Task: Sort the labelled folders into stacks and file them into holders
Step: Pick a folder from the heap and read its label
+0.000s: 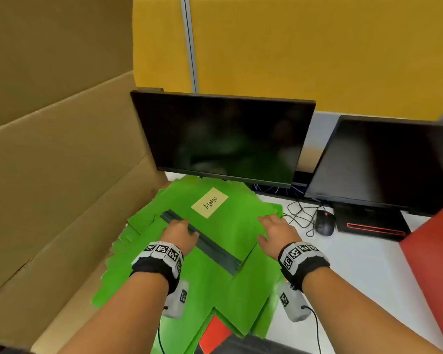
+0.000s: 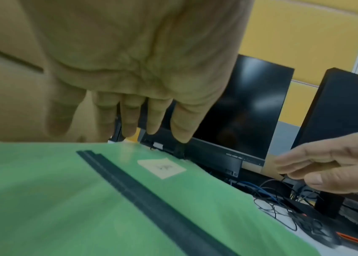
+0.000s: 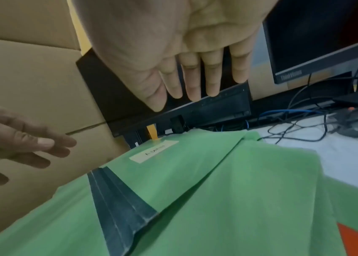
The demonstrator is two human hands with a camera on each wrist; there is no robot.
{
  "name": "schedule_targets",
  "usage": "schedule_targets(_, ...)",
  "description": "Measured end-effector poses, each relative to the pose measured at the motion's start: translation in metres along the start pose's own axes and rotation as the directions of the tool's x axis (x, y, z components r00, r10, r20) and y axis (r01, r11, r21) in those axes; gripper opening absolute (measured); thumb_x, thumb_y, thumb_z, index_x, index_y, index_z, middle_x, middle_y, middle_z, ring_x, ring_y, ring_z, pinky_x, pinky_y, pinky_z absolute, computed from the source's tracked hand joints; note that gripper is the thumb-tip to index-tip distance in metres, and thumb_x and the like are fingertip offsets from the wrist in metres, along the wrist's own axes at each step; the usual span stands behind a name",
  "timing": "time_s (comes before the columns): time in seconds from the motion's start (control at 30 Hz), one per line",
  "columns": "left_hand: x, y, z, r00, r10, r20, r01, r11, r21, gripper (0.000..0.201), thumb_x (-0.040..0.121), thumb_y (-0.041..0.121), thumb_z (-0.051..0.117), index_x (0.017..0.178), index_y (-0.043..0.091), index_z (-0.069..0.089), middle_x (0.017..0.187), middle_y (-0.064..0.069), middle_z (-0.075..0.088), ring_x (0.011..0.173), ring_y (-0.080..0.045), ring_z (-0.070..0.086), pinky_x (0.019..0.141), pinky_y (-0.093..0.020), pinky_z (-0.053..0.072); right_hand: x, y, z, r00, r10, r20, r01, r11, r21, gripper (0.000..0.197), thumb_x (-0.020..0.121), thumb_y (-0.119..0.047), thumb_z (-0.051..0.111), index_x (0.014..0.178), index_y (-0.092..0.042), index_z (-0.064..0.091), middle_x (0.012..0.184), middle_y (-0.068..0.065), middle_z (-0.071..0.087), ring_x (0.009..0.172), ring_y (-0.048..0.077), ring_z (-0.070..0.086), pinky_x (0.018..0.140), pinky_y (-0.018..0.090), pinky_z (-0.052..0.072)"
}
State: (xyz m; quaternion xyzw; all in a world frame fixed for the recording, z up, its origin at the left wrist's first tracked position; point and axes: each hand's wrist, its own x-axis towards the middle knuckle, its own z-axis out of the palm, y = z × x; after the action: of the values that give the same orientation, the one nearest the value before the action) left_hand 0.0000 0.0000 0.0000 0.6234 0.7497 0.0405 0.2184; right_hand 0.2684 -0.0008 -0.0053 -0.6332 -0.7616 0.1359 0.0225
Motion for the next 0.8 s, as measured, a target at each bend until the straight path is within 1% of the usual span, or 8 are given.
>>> schedule_targets(0.1,0.015,-0.019,0.009,0.994,-0.040,0.098,0.039,0.999,0.015,0.065,0.092,0.042,0.053,0.147,0.014,0.034,0.149,-0.014,0.034,0.134,-0.030,0.042,0.110,-0.037,0.037,0.008,-0.012,0.016,0.995,0.083,0.055,-0.084,0.996,0.018,0.058,0.091,-0.037,0.046,0.145,-0.022,0.032,0.142,0.003,0.039,0.129,0.025,0.039,0.105,0.040,0.038)
schedule_targets(0.2,0.023,-0.031,0.021,0.982,-0.062,0.181,0.059,0.998,0.021,0.071,0.090,0.044,0.056,0.150,0.018,0.027,0.153,-0.014,0.025,0.137,-0.031,0.037,0.111,-0.038,0.036,0.011,-0.020,0.031,0.980,0.147,0.133,-0.157,0.986,0.065,0.055,0.093,-0.033,0.046,0.144,-0.019,0.034,0.138,0.010,0.041,0.125,0.027,0.044,0.103,0.039,0.042)
schedule_targets(0.3,0.033,-0.041,0.030,0.970,-0.108,0.216,0.100,0.994,0.045,0.078,0.087,0.044,0.061,0.151,0.024,0.021,0.156,-0.014,0.013,0.139,-0.035,0.032,0.110,-0.041,0.037,0.013,-0.029,0.046,0.956,0.198,0.217,-0.226,0.967,0.116,0.051,0.093,-0.029,0.048,0.142,-0.017,0.039,0.137,0.014,0.044,0.117,0.027,0.054,0.098,0.035,0.047)
schedule_targets(0.47,0.043,-0.052,0.044,0.958,-0.158,0.241,0.158,0.987,0.021,0.091,0.083,0.044,0.067,0.152,0.030,0.011,0.159,-0.012,0.000,0.145,-0.037,0.017,0.115,-0.046,0.030,0.018,-0.033,0.064,0.902,0.273,0.336,-0.331,0.935,0.129,0.052,0.093,-0.026,0.049,0.143,-0.019,0.035,0.113,0.014,0.064,0.098,0.027,0.063,0.078,0.031,0.052)
schedule_targets(0.6,0.043,-0.057,0.057,0.948,-0.175,0.268,0.194,0.980,-0.046,0.094,0.082,0.045,0.067,0.153,0.031,0.007,0.160,-0.012,-0.001,0.146,-0.037,0.012,0.115,-0.049,0.027,0.026,-0.036,0.073,0.875,0.304,0.377,-0.413,0.875,0.253,0.056,0.090,-0.025,0.054,0.143,-0.021,0.034,0.111,0.012,0.064,0.096,0.026,0.063,0.080,0.026,0.050)
schedule_targets(0.7,0.039,-0.059,0.062,0.946,-0.189,0.262,0.214,0.974,-0.070,0.093,0.082,0.043,0.068,0.153,0.032,0.008,0.160,-0.013,-0.001,0.146,-0.038,0.011,0.116,-0.048,0.026,0.032,-0.042,0.074,0.866,0.348,0.360,-0.478,0.788,0.388,0.061,0.088,-0.021,0.058,0.143,-0.021,0.031,0.089,0.005,0.058,0.080,0.021,0.057,0.068,0.024,0.044)
schedule_targets(0.73,0.038,-0.060,0.063,0.948,-0.190,0.256,0.216,0.973,-0.076,0.094,0.082,0.043,0.068,0.153,0.031,0.008,0.160,-0.013,-0.001,0.146,-0.038,0.011,0.116,-0.048,0.025,0.035,-0.043,0.073,0.862,0.367,0.349,-0.495,0.757,0.427,0.066,0.087,-0.020,0.059,0.145,-0.020,0.027,0.090,0.006,0.057,0.078,0.021,0.056,0.067,0.024,0.043)
schedule_targets(0.8,0.037,-0.060,0.062,0.950,-0.188,0.249,0.217,0.971,-0.095,0.096,0.081,0.042,0.070,0.153,0.031,0.008,0.160,-0.013,0.000,0.146,-0.038,0.012,0.117,-0.047,0.025,0.042,-0.044,0.071,0.853,0.398,0.338,-0.521,0.699,0.490,0.074,0.087,-0.018,0.060,0.148,-0.019,0.018,0.114,0.012,0.057,0.082,0.021,0.056,0.068,0.024,0.042)
